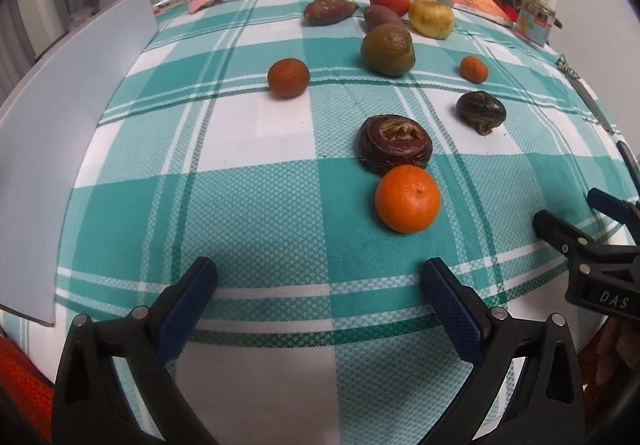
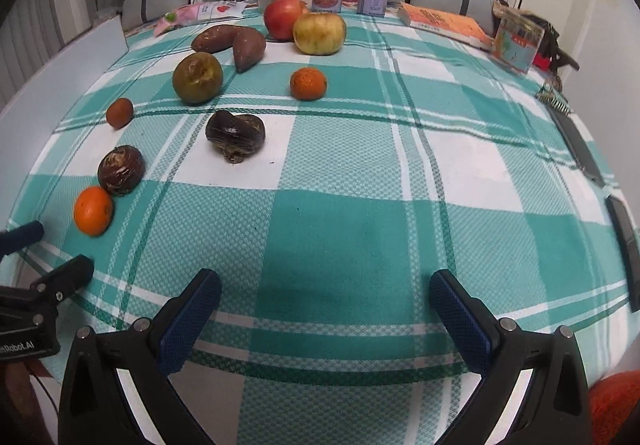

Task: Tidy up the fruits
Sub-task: 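Grasp the tangerine with the left tool while the right tool grasps the green-brown fruit, then carry both fruits into the white box and open both tools to release, then return both tools over the plaid cloth toward the remaining fruits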

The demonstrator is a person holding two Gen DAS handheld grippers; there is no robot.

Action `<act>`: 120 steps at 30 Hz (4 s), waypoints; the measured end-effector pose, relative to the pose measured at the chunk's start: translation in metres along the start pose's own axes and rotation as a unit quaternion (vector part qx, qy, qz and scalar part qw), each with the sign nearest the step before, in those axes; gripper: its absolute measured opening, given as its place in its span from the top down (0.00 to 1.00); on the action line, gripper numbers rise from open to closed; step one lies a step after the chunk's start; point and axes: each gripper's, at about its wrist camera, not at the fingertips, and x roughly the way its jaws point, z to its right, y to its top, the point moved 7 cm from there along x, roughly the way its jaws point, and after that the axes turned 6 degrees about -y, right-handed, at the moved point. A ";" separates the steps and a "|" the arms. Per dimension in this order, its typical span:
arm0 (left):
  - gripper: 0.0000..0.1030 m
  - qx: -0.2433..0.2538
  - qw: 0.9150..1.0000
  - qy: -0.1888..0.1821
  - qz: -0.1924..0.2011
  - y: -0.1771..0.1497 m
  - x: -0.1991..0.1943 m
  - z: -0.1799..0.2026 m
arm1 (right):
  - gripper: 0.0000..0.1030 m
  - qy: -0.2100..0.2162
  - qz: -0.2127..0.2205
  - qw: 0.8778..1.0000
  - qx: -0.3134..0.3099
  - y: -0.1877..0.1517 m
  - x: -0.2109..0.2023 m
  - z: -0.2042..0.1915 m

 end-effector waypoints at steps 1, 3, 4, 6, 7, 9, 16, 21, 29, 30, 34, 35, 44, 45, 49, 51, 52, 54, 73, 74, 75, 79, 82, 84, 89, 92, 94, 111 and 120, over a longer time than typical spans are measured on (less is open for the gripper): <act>0.00 0.002 1.000 -0.002 0.005 -0.001 0.000 0.000 | 0.00 0.004 0.000 1.000 0.005 -0.001 0.001 0.001; 0.00 0.009 1.000 -0.006 0.000 -0.002 -0.001 0.001 | 0.00 0.004 0.005 1.000 0.008 -0.001 0.001 0.001; 0.01 0.010 1.000 -0.008 -0.013 0.000 -0.001 0.000 | 0.00 0.003 0.007 1.000 0.010 -0.001 0.001 0.000; 0.02 0.008 0.999 -0.023 -0.022 0.007 -0.003 0.003 | 0.00 0.000 0.010 1.000 0.014 -0.001 0.000 0.000; 0.02 0.010 0.999 -0.035 -0.009 0.012 -0.006 0.006 | 0.00 -0.001 0.011 1.000 0.015 -0.001 0.000 0.000; 0.03 0.025 0.998 -0.050 0.003 0.020 -0.007 0.016 | 0.00 -0.001 0.011 1.000 0.017 -0.001 0.000 0.001; 0.54 0.057 0.996 -0.069 -0.008 0.030 0.009 0.038 | 0.00 0.000 0.013 1.000 0.015 -0.002 -0.001 0.000; 0.70 0.050 0.996 -0.074 0.008 0.031 0.001 0.030 | 0.00 0.000 0.012 1.000 0.015 -0.003 -0.001 0.001; 0.71 0.010 0.999 -0.037 0.024 0.036 -0.009 -0.022 | 0.00 0.002 0.017 1.000 0.015 -0.003 -0.001 0.001; 0.71 0.008 0.999 -0.030 0.027 0.037 -0.010 -0.028 | 0.00 0.004 0.016 1.000 0.014 -0.003 -0.001 0.001; 0.71 -0.007 0.999 -0.017 0.027 0.038 -0.009 -0.049 | 0.00 0.014 -0.015 1.000 0.012 0.001 -0.002 0.004; 0.71 -0.015 0.999 -0.020 0.025 0.038 -0.008 -0.052 | 0.00 0.020 -0.019 0.999 0.022 0.005 -0.005 0.006; 0.71 -0.037 0.998 -0.035 0.025 0.040 -0.008 -0.059 | 0.01 0.138 -0.019 0.990 -0.024 0.120 0.005 -0.069; 0.71 -0.041 0.998 -0.036 0.027 0.041 -0.009 -0.061 | 0.06 0.141 -0.029 0.989 -0.033 0.128 0.015 -0.079; 0.71 -0.054 0.998 -0.034 0.030 0.043 -0.014 -0.072 | 0.20 0.146 -0.076 0.986 -0.038 0.155 0.057 -0.101; 0.71 -0.062 0.997 -0.034 0.030 0.043 -0.015 -0.078 | 0.28 0.151 -0.100 0.983 -0.029 0.161 0.072 -0.105; 0.71 -0.066 0.997 -0.034 0.030 0.043 -0.015 -0.081 | 0.50 0.157 -0.108 0.981 -0.028 0.161 0.077 -0.107; 0.71 -0.076 0.996 -0.035 0.027 0.044 -0.014 -0.086 | 0.52 0.167 -0.128 0.977 -0.024 0.160 0.082 -0.110; 0.72 -0.196 0.976 0.037 0.082 0.092 -0.168 -0.263 | 0.52 0.400 -0.072 0.906 -0.121 0.195 -0.131 -0.312; 0.72 -0.208 0.974 0.058 0.063 0.082 -0.158 -0.283 | 0.52 0.407 -0.077 0.900 -0.138 0.187 -0.136 -0.338; 0.72 -0.214 0.973 0.074 0.047 0.074 -0.150 -0.296 | 0.52 0.409 -0.081 0.896 -0.150 0.181 -0.138 -0.358; 0.72 -0.245 0.965 0.095 0.008 0.046 -0.127 -0.328 | 0.52 0.399 -0.119 0.889 -0.191 0.148 -0.125 -0.422; 0.72 -0.258 0.961 0.102 -0.004 0.032 -0.120 -0.339 | 0.52 0.363 -0.129 0.897 -0.218 0.130 -0.110 -0.445; 0.71 -0.263 0.959 0.104 -0.006 0.028 -0.118 -0.345 | 0.52 0.348 -0.129 0.900 -0.229 0.123 -0.104 -0.454; 0.56 -0.260 0.957 0.126 0.001 0.023 -0.127 -0.347 | 0.48 0.332 -0.102 0.910 -0.229 0.129 -0.106 -0.461; 0.52 -0.260 0.956 0.137 0.021 0.031 -0.140 -0.349 | 0.43 0.337 -0.084 0.915 -0.207 0.144 -0.108 -0.449; 0.51 -0.260 0.954 0.142 0.037 0.038 -0.149 -0.345 | 0.43 0.340 -0.064 0.917 -0.196 0.156 -0.119 -0.436; 0.20 -0.085 0.987 0.127 0.040 0.088 -0.083 -0.233 | 0.21 0.127 0.040 0.985 -0.112 0.084 -0.083 -0.128; 0.18 -0.088 0.985 0.146 0.034 0.070 -0.091 -0.226 | 0.21 0.010 0.013 1.000 -0.013 0.013 -0.030 0.005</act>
